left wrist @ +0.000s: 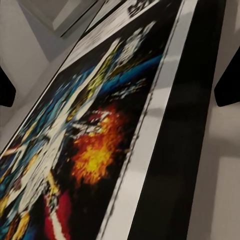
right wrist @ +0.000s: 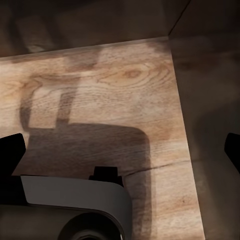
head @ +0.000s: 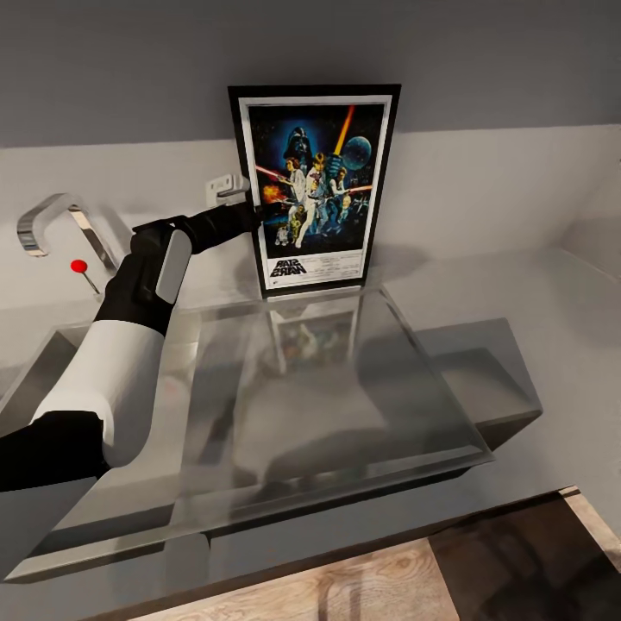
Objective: Pick up the poster from the kitchen countertop and hang it on one of the wall nails in the kitchen.
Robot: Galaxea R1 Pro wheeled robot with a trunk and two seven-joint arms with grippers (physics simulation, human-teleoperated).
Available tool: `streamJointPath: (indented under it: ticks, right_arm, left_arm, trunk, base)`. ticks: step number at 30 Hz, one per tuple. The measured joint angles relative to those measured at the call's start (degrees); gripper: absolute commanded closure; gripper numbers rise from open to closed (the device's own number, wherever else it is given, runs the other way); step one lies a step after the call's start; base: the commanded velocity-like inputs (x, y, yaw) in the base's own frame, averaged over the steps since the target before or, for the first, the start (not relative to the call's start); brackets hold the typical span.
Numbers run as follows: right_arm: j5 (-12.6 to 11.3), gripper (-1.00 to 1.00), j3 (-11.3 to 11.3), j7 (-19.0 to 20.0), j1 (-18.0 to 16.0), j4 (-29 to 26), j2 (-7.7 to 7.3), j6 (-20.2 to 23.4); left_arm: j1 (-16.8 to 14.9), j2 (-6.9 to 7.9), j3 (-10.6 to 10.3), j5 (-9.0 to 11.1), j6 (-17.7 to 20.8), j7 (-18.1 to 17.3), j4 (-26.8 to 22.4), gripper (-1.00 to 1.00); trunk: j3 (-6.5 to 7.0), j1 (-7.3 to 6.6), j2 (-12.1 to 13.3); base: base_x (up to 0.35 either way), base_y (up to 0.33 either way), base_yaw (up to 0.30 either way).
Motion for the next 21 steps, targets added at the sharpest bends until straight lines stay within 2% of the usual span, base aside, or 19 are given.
streamJointPath:
  ticks: [8, 21]
  right_arm:
    - [0.0, -1.0, 0.0, 0.0, 0.0, 0.01, 0.0, 0.0]
    - [0.0, -1.0, 0.0, 0.0, 0.0, 0.04, 0.0, 0.0]
  left_arm:
    - [0.0, 0.0, 0.0, 0.0, 0.1, 0.0, 0.09, -1.0]
    - [0.0, 0.0, 0.0, -0.12, 0.14, 0.1, 0.16, -1.0]
  trunk:
    - [0.0, 0.0, 0.0]
    - [0.0, 0.0, 0.0]
  base:
    - [0.0, 0.0, -0.062]
    - [0.0, 0.0, -0.006]
